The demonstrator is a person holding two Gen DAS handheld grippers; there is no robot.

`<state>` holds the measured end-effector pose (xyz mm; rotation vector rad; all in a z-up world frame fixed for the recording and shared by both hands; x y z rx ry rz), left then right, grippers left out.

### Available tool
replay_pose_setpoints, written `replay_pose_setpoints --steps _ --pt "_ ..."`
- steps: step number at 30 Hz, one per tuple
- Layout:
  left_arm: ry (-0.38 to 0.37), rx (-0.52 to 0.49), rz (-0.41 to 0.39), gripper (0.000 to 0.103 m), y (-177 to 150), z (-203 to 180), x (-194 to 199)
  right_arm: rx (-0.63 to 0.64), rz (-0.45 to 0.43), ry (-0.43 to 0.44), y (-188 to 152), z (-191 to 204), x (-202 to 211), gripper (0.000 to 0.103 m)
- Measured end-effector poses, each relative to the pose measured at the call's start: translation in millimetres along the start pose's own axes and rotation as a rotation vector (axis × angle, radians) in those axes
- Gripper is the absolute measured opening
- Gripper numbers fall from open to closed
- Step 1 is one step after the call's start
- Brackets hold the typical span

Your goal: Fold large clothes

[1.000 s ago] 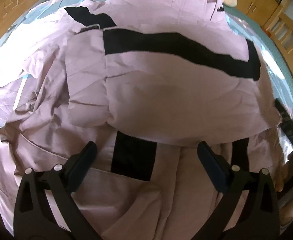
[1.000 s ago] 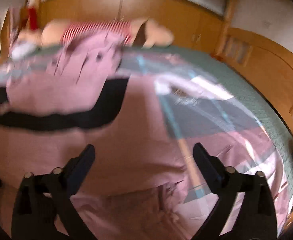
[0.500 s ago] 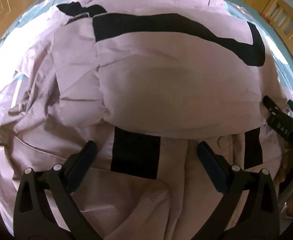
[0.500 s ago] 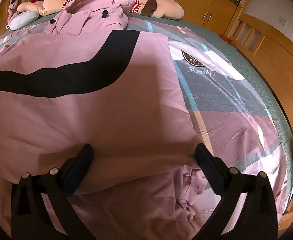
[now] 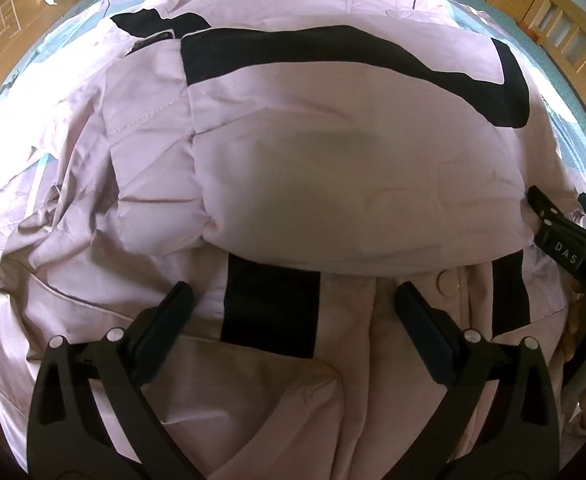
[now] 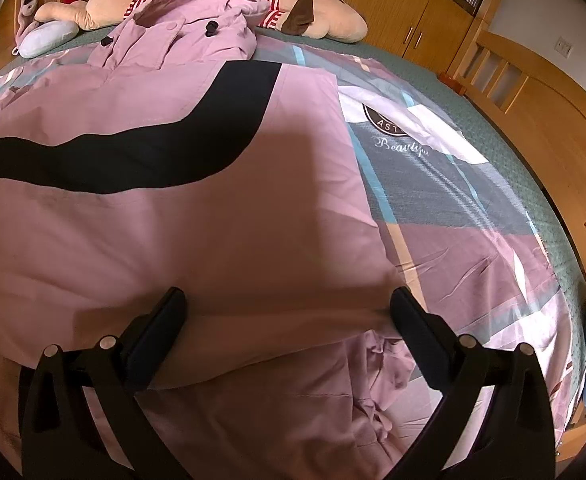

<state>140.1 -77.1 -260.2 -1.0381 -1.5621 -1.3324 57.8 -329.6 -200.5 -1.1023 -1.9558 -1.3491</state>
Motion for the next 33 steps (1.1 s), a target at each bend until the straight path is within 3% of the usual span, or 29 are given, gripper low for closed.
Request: replay_pose_setpoints --steps 2,4,7,8,12,15,22,24,25,27,29,30,32,33 --pt "0.002 -0.002 -0.002 0.101 -6 -6 4 0.001 -0.007 -0.001 2 -2 5 0.102" --pt "0.0 -0.001 0.0 0.101 -8 -8 6 -0.093 -0.192 -0.102 4 -19 42 0.101" --pt "-0.002 0.0 0.003 0.101 -6 -5 4 -0.128 -0.36 -0.1 8 -28 76 0.102" --pt "-0.001 0.0 0.003 0.101 -6 -5 4 -0.118 -0.352 -0.09 9 -27 74 0.102" --pt "-0.004 -0.001 0.002 0.101 -3 -2 2 -0.008 0.045 -0.039 -4 -6 -12 0.102" --pt "-0.006 -0.002 0.0 0.101 -2 0 1 -0.053 0.019 -0.01 -3 -13 -9 0.102" --pt "-0.006 -0.008 -0.014 0.101 -4 -1 1 -0.036 0.012 -0.035 -5 -9 -6 0.102" --pt "0.006 0.05 -0.015 0.101 0 4 8 -0.036 0.013 -0.034 -5 -8 -6 0.102" --pt "-0.014 0.104 -0.048 0.101 2 9 20 -0.035 0.013 -0.035 -5 -8 -6 0.102" --pt "-0.056 0.114 -0.131 0.101 7 12 41 -0.035 0.012 -0.036 -5 -9 -5 0.102" --pt "0.041 0.085 -0.25 0.101 13 18 61 -0.034 0.013 -0.036 -5 -9 -5 0.102" --pt "0.082 0.08 -0.269 0.101 15 21 63 -0.034 0.012 -0.036 -5 -9 -5 0.102" --pt "0.176 0.087 -0.246 0.101 19 34 51 -0.033 0.012 -0.036 -5 -9 -5 0.102" --pt "0.166 0.113 -0.174 0.101 20 43 35 -0.033 0.012 -0.035 -5 -9 -5 0.102"
Point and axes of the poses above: each gripper's, at about its wrist camera, not at the fingertips, and x roughly against the way its jaws point, z to its left, y to its top, the point moved 2 cm from there along -x, roughly the way its jaws point, and after that the axes turned 10 degrees about x, right-handed, at the moved point
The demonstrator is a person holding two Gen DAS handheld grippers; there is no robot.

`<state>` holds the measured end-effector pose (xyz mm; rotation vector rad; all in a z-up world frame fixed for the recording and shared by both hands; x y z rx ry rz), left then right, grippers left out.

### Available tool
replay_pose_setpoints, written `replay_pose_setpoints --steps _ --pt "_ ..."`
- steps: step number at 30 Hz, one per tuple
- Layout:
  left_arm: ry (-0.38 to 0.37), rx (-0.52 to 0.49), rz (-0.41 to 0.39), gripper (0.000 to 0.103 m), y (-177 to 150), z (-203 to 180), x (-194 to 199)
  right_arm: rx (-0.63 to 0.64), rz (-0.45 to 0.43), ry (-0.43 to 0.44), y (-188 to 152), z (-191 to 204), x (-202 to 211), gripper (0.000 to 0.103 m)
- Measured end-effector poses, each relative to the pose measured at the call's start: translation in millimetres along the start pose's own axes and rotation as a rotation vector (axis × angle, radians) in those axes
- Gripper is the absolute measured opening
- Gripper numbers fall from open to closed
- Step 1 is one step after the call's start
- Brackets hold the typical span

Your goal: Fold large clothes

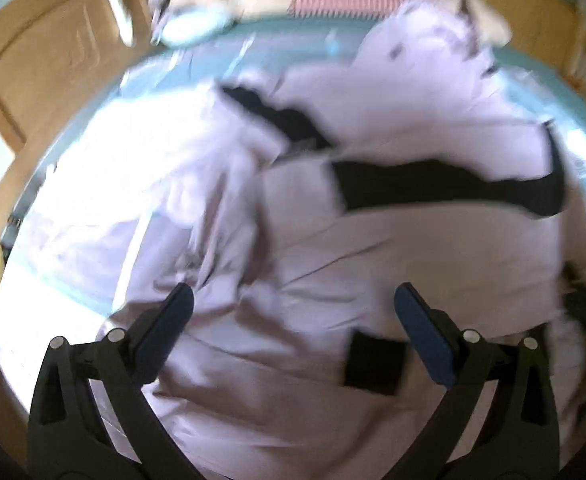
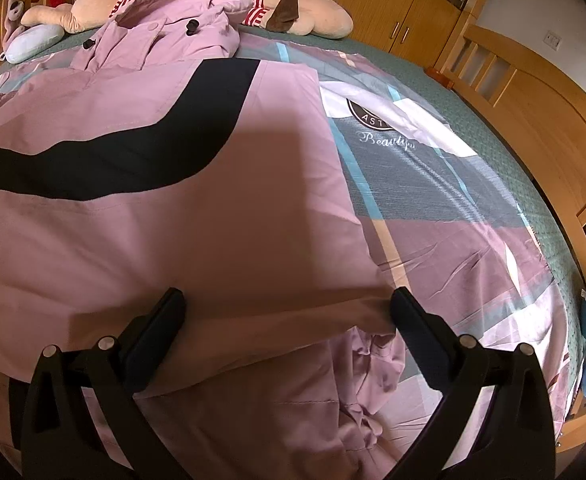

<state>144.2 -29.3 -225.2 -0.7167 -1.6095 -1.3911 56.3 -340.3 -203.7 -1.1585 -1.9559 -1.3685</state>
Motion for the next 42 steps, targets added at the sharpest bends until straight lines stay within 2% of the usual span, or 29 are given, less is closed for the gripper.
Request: replay_pose_setpoints --steps 2,3,5,7,9,11,12,14,15,16,18,20,21,23,27,30,34,39,42 --pt "-0.079 0.081 0.103 0.101 -1 11 -23 0.002 0.0 -0.001 1 -1 0 0.102" --pt "-0.121 0.118 0.103 0.101 -2 17 -28 0.002 -0.001 0.0 1 -1 1 0.102" --pt "-0.134 0.115 0.105 0.101 -2 17 -27 0.0 -0.013 -0.009 1 -3 8 0.102" --pt "-0.142 0.114 0.107 0.101 -2 18 -25 -0.04 -0.14 -0.069 3 -11 34 0.102" --pt "-0.153 0.115 0.103 0.101 -3 21 -25 -0.063 -0.312 -0.105 6 -16 69 0.102" --pt "-0.159 0.101 0.093 0.101 -4 24 -28 -0.042 -0.368 -0.122 8 -13 80 0.102" --pt "-0.159 0.094 0.089 0.101 -4 23 -28 -0.001 -0.345 -0.1 10 -6 74 0.102" --pt "-0.156 0.081 0.079 0.101 -5 23 -23 0.117 -0.173 -0.022 8 17 38 0.102" --pt "-0.157 0.091 0.072 0.101 -4 26 -19 0.183 -0.052 0.011 2 32 11 0.102" --pt "-0.183 0.117 0.069 0.101 -2 29 -13 0.171 -0.071 0.007 1 33 11 0.102" --pt "-0.184 0.15 0.042 0.101 7 36 -3 0.166 -0.08 0.007 2 29 14 0.102" --pt "-0.133 0.188 -0.059 0.101 19 53 13 0.161 -0.082 0.013 2 27 14 0.102" --pt "-0.102 0.212 -0.114 0.101 29 66 22 0.16 -0.082 0.014 1 26 14 0.102" --pt "-0.087 0.24 -0.149 0.101 47 88 31 0.164 -0.083 0.008 1 26 15 0.102" --pt "-0.136 0.37 -0.2 0.101 75 162 27 0.168 -0.091 0.001 0 29 16 0.102" --pt "-0.117 0.497 -0.138 0.101 87 206 1 0.172 -0.09 -0.002 0 31 13 0.102" --pt "-0.182 0.595 -0.059 0.101 99 254 -38 0.174 -0.093 -0.008 0 33 13 0.102" --pt "-0.275 0.707 -0.001 0.101 108 279 -86 0.172 -0.097 -0.006 0 33 13 0.102" --pt "-0.266 0.763 0.037 0.101 113 293 -117 0.169 -0.098 -0.004 0 33 13 0.102"
Point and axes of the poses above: each gripper's, at about its wrist camera, not at the fingertips, and x roughly against the way its jaws point, z to its left, y to its top, the point moved 2 cm from there along -x, roughly the way its jaws point, and after that the axes turned 10 degrees about x, right-handed, at the moved point
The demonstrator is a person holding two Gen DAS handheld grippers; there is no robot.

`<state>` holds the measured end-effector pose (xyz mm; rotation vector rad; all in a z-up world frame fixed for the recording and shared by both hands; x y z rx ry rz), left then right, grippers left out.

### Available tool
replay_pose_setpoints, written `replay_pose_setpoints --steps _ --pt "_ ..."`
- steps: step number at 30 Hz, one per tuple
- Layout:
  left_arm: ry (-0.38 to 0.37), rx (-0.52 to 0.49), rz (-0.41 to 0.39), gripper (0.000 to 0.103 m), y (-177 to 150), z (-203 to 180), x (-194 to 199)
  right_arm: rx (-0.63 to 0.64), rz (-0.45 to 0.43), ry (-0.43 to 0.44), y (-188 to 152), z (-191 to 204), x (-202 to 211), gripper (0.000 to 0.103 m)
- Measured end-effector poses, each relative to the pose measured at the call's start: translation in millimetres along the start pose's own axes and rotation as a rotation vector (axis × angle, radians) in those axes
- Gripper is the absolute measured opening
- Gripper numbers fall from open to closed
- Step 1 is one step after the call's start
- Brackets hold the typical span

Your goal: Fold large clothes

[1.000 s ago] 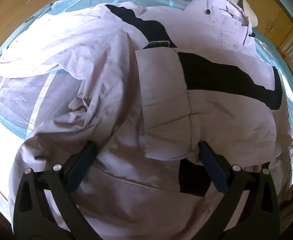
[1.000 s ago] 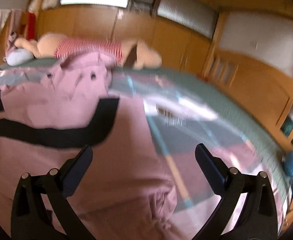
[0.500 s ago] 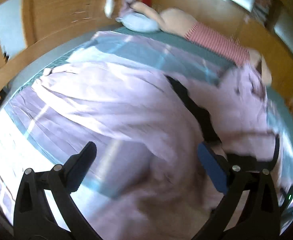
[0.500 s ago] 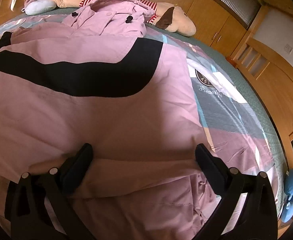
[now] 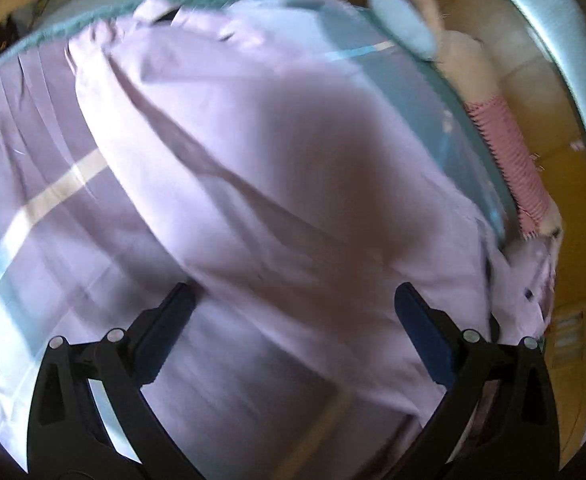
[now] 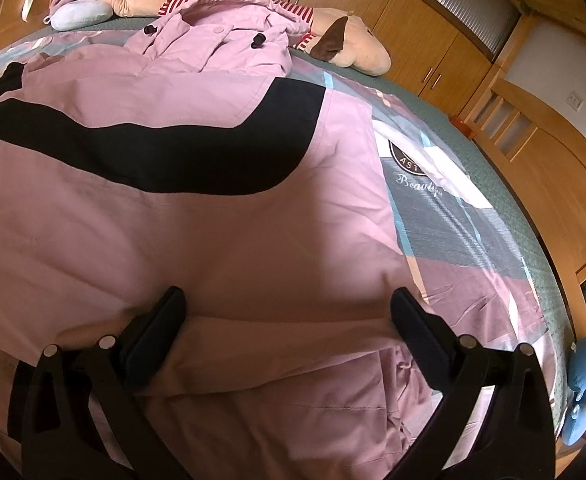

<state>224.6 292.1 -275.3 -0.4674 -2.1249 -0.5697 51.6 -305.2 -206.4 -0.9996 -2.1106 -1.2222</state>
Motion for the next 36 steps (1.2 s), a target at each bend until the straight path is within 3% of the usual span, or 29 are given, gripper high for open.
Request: replay_pose_setpoints --steps 2,6,7,8,10,11,13,15,18,21,24,27,31,33,36 --pt "-0.022 0.012 -0.063 0.101 10 -1 2 -0.001 0.0 0.002 0 0 0 0.102" --pt "-0.034 0.054 -0.11 0.101 11 2 0 -0.007 0.002 0.01 0 0 -1 0.102" --pt "-0.05 0.063 -0.127 0.087 11 1 2 -0.008 0.003 0.013 0 0 -2 0.102" --pt "-0.058 0.062 -0.136 0.053 11 0 4 -0.01 0.003 0.016 1 0 -2 0.102" --pt "-0.045 0.036 -0.174 0.018 14 -5 16 -0.009 0.003 0.015 1 0 -2 0.102" --pt "-0.076 0.034 -0.198 0.009 16 -7 25 -0.008 0.003 0.014 0 0 -2 0.102" --pt "-0.179 0.041 -0.249 0.005 17 -13 52 -0.007 0.003 0.014 1 0 -2 0.102" --pt "-0.227 -0.004 -0.296 0.004 11 -31 76 -0.007 0.004 0.013 1 0 -2 0.102" --pt "-0.299 -0.144 -0.359 0.004 -13 -75 115 -0.005 0.004 0.012 1 1 -2 0.102" --pt "-0.39 -0.288 -0.359 0.003 -54 -121 140 -0.004 0.005 0.012 1 1 -2 0.102" --pt "-0.447 -0.435 -0.305 0.003 -109 -161 144 -0.002 0.006 0.011 1 0 -2 0.102" --pt "-0.49 -0.574 -0.169 0.003 -171 -191 130 -0.004 0.006 0.012 0 0 -3 0.102" --pt "-0.46 -0.767 0.003 0.004 -255 -213 107 -0.007 0.007 0.017 0 0 -3 0.102" --pt "-0.431 -0.742 0.113 0.005 -285 -210 80 -0.008 0.008 0.02 0 0 -3 0.102" --pt "-0.343 -0.662 0.271 0.005 -304 -193 39 -0.008 0.011 0.024 0 0 -3 0.102"
Point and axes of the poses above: each gripper's, at about its wrist camera, not at the fingertips, and x roughly against the way its jaws point, z to its left, y to its top, the point moved 2 cm from there along -x, roughly the way its jaws point, and after that the axes turned 10 degrees about x, right-handed, at the moved point
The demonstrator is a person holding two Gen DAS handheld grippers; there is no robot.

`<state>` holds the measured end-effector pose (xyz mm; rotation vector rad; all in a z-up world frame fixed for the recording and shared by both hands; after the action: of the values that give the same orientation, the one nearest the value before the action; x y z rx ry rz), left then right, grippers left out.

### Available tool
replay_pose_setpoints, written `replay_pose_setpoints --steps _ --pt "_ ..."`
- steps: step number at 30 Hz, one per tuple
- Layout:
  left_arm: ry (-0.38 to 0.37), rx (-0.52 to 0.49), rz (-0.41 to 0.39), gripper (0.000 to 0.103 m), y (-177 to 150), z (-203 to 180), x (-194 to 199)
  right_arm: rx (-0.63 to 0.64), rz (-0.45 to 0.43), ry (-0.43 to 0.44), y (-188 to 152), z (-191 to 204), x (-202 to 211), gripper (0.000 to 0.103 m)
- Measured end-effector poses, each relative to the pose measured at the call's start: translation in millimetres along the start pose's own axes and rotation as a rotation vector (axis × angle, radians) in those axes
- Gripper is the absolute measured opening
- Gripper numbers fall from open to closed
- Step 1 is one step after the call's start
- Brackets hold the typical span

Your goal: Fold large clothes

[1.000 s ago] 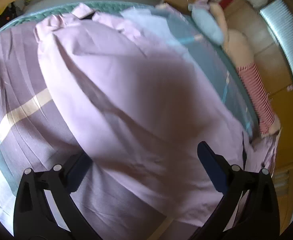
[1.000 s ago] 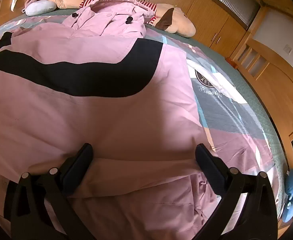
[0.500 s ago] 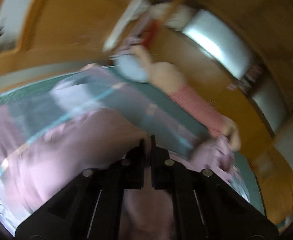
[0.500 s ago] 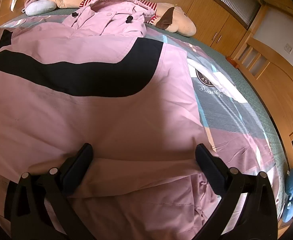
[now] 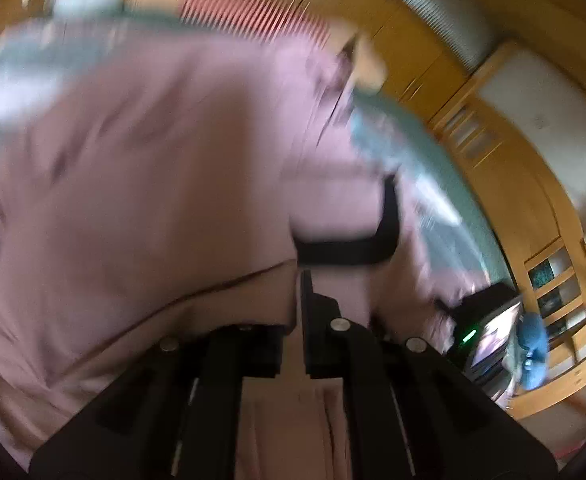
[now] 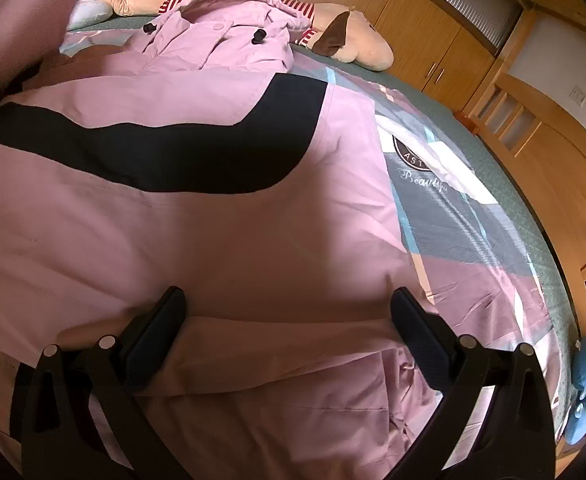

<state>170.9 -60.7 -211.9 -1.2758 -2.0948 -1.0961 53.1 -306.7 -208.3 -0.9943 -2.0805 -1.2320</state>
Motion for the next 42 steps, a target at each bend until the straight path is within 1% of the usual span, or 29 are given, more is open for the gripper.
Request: replay_pose_setpoints --steps 1,3,4,5,6,7,8,9,11,12,13,15,17,18,19,20,21,22,23,25,27,28,29,30,32,34,36,39,42 --pt "0.009 0.036 0.032 0.005 -8 7 -6 0.001 0.001 0.0 0 0 0 0.102" --pt "0.025 0.054 0.048 0.019 -15 15 -2 0.002 0.002 0.001 0 0 0 0.102" --pt "0.003 0.066 0.068 0.044 -22 14 6 0.002 0.002 0.001 0 0 0 0.102" --pt "-0.007 0.074 0.07 0.082 -27 12 13 0.002 0.002 0.001 0 0 0 0.102" --pt "-0.002 0.074 0.05 0.092 -34 9 25 0.002 0.002 0.001 0 0 0 0.102" --pt "-0.005 0.044 0.006 0.094 -44 4 37 0.002 0.002 0.0 0 0 1 0.102" --pt "-0.011 -0.016 -0.015 0.094 -53 -4 46 0.002 0.001 0.0 0 0 0 0.102" --pt "-0.011 -0.1 -0.049 0.094 -61 -16 58 0.003 0.0 -0.002 0 0 1 0.102" --pt "0.007 -0.187 -0.147 0.094 -62 -27 79 0.006 -0.001 -0.004 0 0 1 0.102" --pt "0.025 -0.208 -0.209 0.094 -56 -27 92 0.007 -0.002 -0.006 0 0 1 0.102" --pt "0.074 -0.196 -0.288 0.095 -43 -20 106 0.009 -0.002 -0.009 0 0 1 0.102" --pt "0.192 -0.098 -0.38 0.095 -22 7 125 0.026 -0.001 -0.034 2 1 5 0.102" --pt "0.334 0.058 -0.445 0.096 -3 49 141 0.069 0.009 -0.106 5 7 13 0.102" --pt "0.401 0.167 -0.465 0.097 7 79 149 0.102 0.001 -0.158 7 13 22 0.102" --pt "0.411 0.224 -0.463 0.097 11 94 151 0.127 -0.033 -0.182 10 18 34 0.102" --pt "0.388 0.288 -0.439 0.097 18 110 149 0.141 -0.069 -0.184 11 22 42 0.102" --pt "0.344 0.341 -0.405 0.097 22 124 147 0.168 -0.135 -0.192 13 29 58 0.102" --pt "0.244 0.415 -0.335 0.097 28 141 138 0.191 -0.181 -0.206 14 35 68 0.102" --pt "0.181 0.448 -0.292 0.097 29 146 131 0.227 -0.245 -0.229 14 44 82 0.102" --pt "0.024 0.521 -0.184 0.097 30 157 110 0.26 -0.328 -0.236 14 54 100 0.102" --pt "-0.036 0.55 -0.154 0.096 25 157 95 0.252 -0.395 -0.149 12 58 117 0.102" --pt "-0.036 0.537 -0.148 0.096 22 150 89 0.248 -0.417 -0.085 11 59 124 0.102" --pt "-0.027 0.5 -0.146 0.096 20 140 85 0.249 -0.423 -0.051 12 61 127 0.102" --pt "-0.036 0.461 -0.144 0.096 19 128 79 0.26 -0.43 -0.01 11 64 133 0.102" --pt "-0.028 0.378 -0.154 0.096 16 107 82 0.293 -0.43 0.04 10 72 136 0.102" --pt "-0.06 0.277 -0.168 0.097 13 84 87 0.356 -0.409 0.086 5 86 135 0.102" --pt "-0.088 0.194 -0.166 0.098 11 69 90 0.418 -0.41 0.091 1 103 134 0.102" --pt "-0.164 0.094 -0.142 0.098 6 49 91 0.5 -0.466 0.066 -4 126 147 0.102" --pt "-0.283 0.045 -0.075 0.098 2 33 90 0.551 -0.523 0.037 -9 144 156 0.102"
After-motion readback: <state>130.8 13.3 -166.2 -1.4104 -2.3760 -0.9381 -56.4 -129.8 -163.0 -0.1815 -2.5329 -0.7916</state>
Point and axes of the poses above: each gripper's, at about its wrist camera, not at the fingertips, and x roughly against the way its jaws point, z to its left, y to its top, the point moved 2 cm from there along -x, roughly the way its jaws point, and after that the axes turned 10 degrees about x, right-handed, at the moved point
